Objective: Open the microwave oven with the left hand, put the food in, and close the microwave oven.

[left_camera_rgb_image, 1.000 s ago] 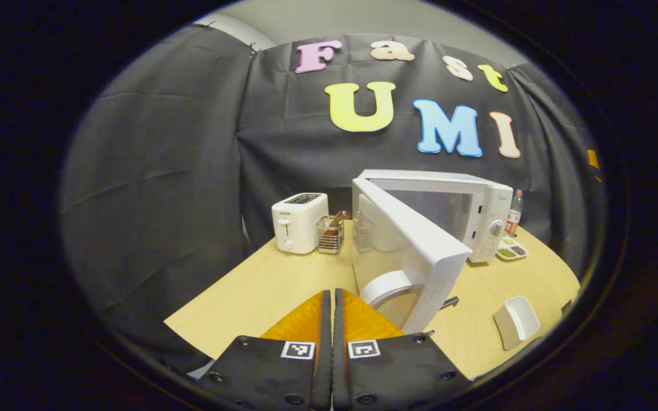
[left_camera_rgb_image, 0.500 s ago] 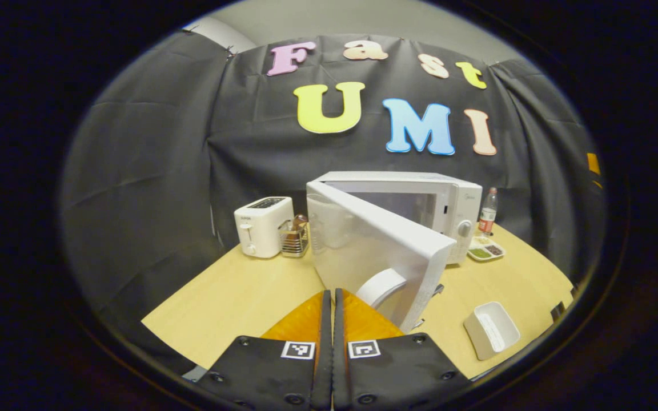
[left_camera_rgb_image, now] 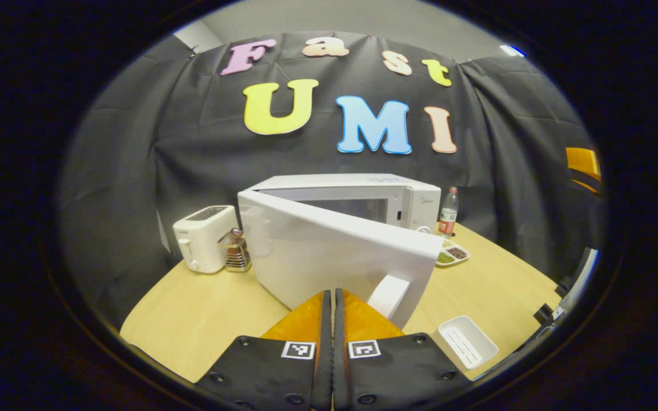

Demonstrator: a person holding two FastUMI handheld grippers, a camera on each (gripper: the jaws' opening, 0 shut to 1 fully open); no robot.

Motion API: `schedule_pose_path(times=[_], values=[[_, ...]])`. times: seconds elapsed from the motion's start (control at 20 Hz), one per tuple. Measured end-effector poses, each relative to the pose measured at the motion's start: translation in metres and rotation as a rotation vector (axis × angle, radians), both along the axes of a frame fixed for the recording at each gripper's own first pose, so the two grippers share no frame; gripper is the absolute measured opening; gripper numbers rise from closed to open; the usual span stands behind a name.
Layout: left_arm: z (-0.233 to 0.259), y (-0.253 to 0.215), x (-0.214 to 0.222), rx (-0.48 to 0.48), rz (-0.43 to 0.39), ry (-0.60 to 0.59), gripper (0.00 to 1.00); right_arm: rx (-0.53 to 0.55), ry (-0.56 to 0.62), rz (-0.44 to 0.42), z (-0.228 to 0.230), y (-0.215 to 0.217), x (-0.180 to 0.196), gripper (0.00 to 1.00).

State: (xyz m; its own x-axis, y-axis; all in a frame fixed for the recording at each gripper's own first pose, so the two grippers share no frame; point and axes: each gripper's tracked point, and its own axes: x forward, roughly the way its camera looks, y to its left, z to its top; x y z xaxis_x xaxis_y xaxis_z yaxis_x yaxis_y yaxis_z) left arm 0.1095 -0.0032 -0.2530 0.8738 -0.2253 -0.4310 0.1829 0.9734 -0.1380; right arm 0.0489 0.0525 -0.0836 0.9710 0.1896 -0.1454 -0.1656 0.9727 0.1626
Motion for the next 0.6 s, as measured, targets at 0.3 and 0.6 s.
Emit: schedule_pose_path(times=[0.3, 0.6], values=[[0.0, -0.018, 0.044, -0.013, -0.065, -0.02, 0.07, -0.028, -0.003, -0.037, -0.003, 0.01, 0.018, 0.98], [-0.001, -0.032, 0.085, -0.056, -0.108, -0.023, 0.07, -0.02, 0.01, -0.127, -0.005, -0.005, 0.035, 0.98]])
